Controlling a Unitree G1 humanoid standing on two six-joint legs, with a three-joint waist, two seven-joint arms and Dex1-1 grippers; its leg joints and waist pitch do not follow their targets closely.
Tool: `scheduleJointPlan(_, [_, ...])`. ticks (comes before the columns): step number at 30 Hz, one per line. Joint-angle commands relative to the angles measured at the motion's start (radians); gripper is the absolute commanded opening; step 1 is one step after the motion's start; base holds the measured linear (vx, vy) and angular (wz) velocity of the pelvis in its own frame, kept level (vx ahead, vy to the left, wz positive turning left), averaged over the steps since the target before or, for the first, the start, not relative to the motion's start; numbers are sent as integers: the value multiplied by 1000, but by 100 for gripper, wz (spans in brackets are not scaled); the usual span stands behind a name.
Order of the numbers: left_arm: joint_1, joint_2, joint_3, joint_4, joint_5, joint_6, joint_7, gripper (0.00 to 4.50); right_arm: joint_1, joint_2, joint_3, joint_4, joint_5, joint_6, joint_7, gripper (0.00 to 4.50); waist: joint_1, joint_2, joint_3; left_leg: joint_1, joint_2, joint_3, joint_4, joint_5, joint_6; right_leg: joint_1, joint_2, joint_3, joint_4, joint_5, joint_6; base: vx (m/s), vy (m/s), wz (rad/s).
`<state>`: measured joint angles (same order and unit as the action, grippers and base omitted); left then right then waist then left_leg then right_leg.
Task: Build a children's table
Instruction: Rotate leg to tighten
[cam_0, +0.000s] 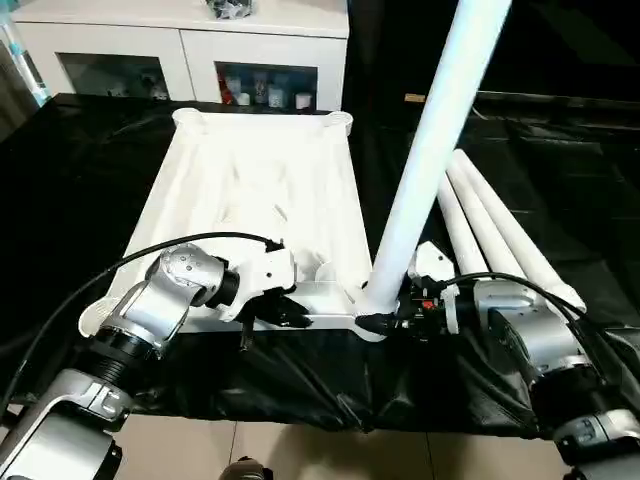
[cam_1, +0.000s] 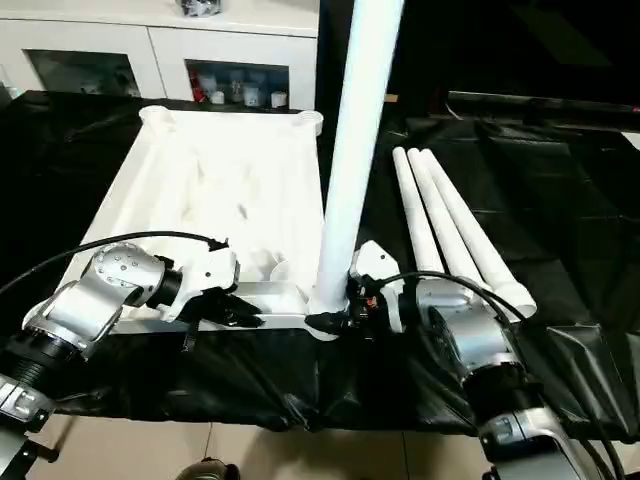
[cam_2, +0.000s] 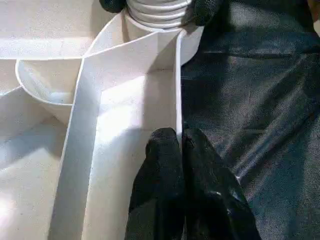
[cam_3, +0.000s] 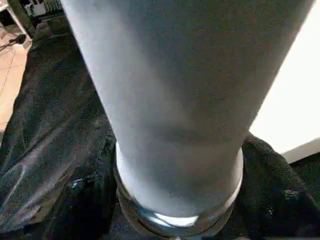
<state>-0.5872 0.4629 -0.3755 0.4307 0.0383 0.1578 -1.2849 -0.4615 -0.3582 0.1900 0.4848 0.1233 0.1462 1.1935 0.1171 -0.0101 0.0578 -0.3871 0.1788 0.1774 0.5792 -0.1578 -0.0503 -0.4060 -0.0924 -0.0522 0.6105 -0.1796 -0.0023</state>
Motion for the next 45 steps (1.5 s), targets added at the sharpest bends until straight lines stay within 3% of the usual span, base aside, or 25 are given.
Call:
scheduleJointPlan(1, [-3, -36, 0, -14, -6, 19, 50, 0, 12, 33, 19, -13, 20, 18, -12, 277, -3, 2, -66, 25, 51, -11, -74, -304, 7, 41, -56, 37, -72, -239, -231, 0, 0, 0])
scheduleJointPlan(6, [-16, -114, 33, -7, 12, 99, 212, 0, -42, 140, -46, 109, -21, 25, -283, 277, -18, -3, -61, 28, 47, -20, -79, -365, -30, 36, -62, 36, -88, -400, -186, 0, 0, 0])
scheduleJointPlan(10, [-31, -175, 44, -8, 43, 163, 327, 0, -112, 236, -101, 240, -26, 17, -503, 276, -39, -1, -60, 24, 44, -24, -80, -380, -43, 35, -62, 33, -91, -437, -170, 0, 0, 0])
scheduleJointPlan(12, [-36, -204, 50, -12, 49, 191, 368, 0, -140, 275, -120, 285, -22, 23, -582, 276, -45, -1, -62, 29, 43, -22, -77, -386, -37, 30, -60, 34, -95, -431, -167, 0, 0, 0])
scheduleJointPlan(13, [-43, -242, 51, -19, 59, 221, 418, 0, -180, 324, -137, 350, -33, 15, -712, 276, -50, -1, -62, 27, 44, -22, -78, -378, -39, 28, -60, 36, -92, -414, -174, 0, 0, 0])
scheduleJointPlan(18, [-41, -307, 30, -49, 80, 252, 481, 0, -247, 410, -156, 464, -68, -71, -860, 276, -55, -3, -67, 24, 42, -19, -76, -352, -27, 32, -57, 35, -88, -339, -184, 0, 0, 0])
scheduleJointPlan(19, [-41, -307, 30, -49, 80, 252, 481, 0, -247, 410, -156, 464, -68, -71, -860, 276, -54, -4, -68, 23, 42, -17, -75, -342, -21, 33, -57, 36, -86, -318, -188, 0, 0, 0])
scheduleJointPlan(20, [-40, -312, 26, -52, 84, 252, 485, 0, -261, 425, -172, 480, -54, -80, -849, 332, -55, -2, -68, 19, 42, -17, -76, -322, -12, 37, -54, 35, -81, -282, -193, 0, 0, 0])
scheduleJointPlan(24, [-32, -298, 14, -62, 89, 246, 473, 0, -271, 428, -170, 485, -54, -92, -817, 375, -52, 0, -71, 17, 42, -14, -73, -273, 11, 43, -52, 34, -73, -190, -213, 0, 0, 0])
scheduleJointPlan(29, [-10, -252, 20, -72, 78, 214, 417, 0, -259, 374, -133, 452, -71, -134, -702, 375, -55, 8, -68, 19, 42, -14, -73, -308, 10, 43, -52, 35, -78, -226, -217, 0, 0, 0])
scheduleJointPlan(36, [14, -175, 13, -80, 42, 160, 276, 0, -225, 270, -117, 395, -80, -156, -556, 375, -49, 8, -68, 23, 46, -14, -75, -327, 7, 41, -50, 35, -76, -219, -225, 0, 0, 0])
scheduleJointPlan(40, [16, -133, 13, -60, 31, 105, 202, 0, -191, 198, -100, 335, -71, -156, -411, 375, -42, 6, -68, 23, 47, -13, -74, -313, 16, 43, -51, 36, -74, -202, -229, 0, 0, 0])
scheduleJointPlan(45, [14, -89, 7, -39, 4, 35, 93, 0, -105, 103, -46, 166, -10, -118, -143, 375, -17, 0, -69, 24, 50, -9, -71, -273, 38, 44, -50, 35, -70, -175, -228, 0, 0, 0])
